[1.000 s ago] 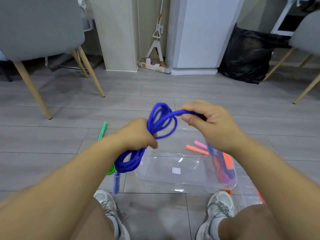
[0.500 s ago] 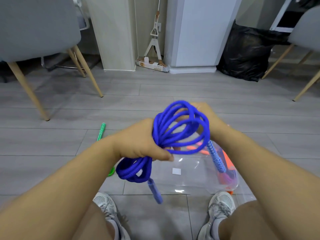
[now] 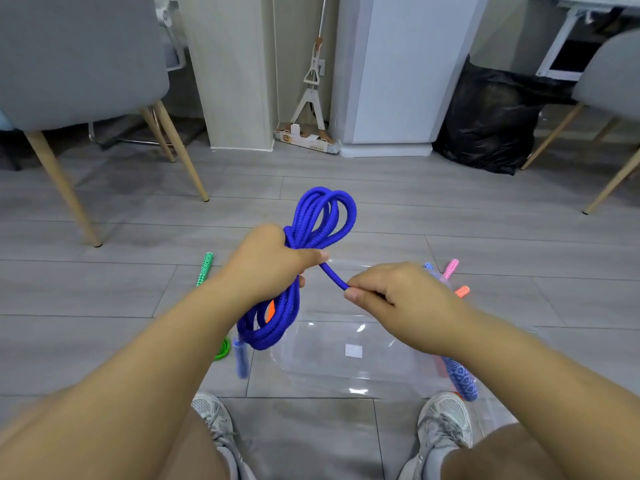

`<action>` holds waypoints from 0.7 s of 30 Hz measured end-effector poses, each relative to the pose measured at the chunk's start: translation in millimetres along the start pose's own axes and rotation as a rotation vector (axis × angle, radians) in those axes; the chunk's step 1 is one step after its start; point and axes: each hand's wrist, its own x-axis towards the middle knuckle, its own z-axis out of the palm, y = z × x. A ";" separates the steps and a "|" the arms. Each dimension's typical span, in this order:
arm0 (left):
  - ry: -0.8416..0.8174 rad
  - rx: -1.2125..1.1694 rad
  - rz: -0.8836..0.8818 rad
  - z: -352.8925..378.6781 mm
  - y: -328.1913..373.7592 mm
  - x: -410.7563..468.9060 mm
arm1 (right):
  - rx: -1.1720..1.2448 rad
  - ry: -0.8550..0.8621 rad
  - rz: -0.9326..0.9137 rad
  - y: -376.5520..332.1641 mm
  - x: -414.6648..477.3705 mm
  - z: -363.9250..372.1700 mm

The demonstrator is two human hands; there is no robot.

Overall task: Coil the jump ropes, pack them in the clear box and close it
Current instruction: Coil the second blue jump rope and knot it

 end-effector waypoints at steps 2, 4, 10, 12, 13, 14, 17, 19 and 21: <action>0.043 0.004 0.040 1.2 -1.9 1.5 | 0.012 -0.014 -0.013 -1.4 -3.6 -3.5; 0.107 -0.051 0.061 3.1 -3.6 4.8 | 0.012 -0.053 -0.036 -4.3 -4.6 -2.3; 0.202 -0.088 0.065 6.2 -4.9 12.8 | 0.121 -0.074 0.005 -6.7 -1.7 -6.9; 0.216 -0.049 0.053 6.0 -7.1 16.8 | 0.119 -0.077 -0.021 -5.8 -2.5 -8.0; 0.218 -0.022 0.050 6.1 -7.9 18.0 | 0.109 -0.084 -0.043 -5.7 -3.0 -7.3; 0.212 0.014 0.054 6.8 -9.3 19.3 | 0.108 -0.087 -0.064 -5.7 -3.7 -7.1; 0.112 0.169 0.083 8.3 -13.6 19.2 | 0.164 -0.053 -0.128 -1.2 -3.7 -10.2; 0.003 0.243 0.103 9.5 -14.2 15.7 | 0.195 0.054 -0.179 3.6 -0.5 -15.4; -0.091 0.288 0.140 11.5 -12.9 9.8 | 0.186 0.169 -0.213 7.8 5.2 -21.0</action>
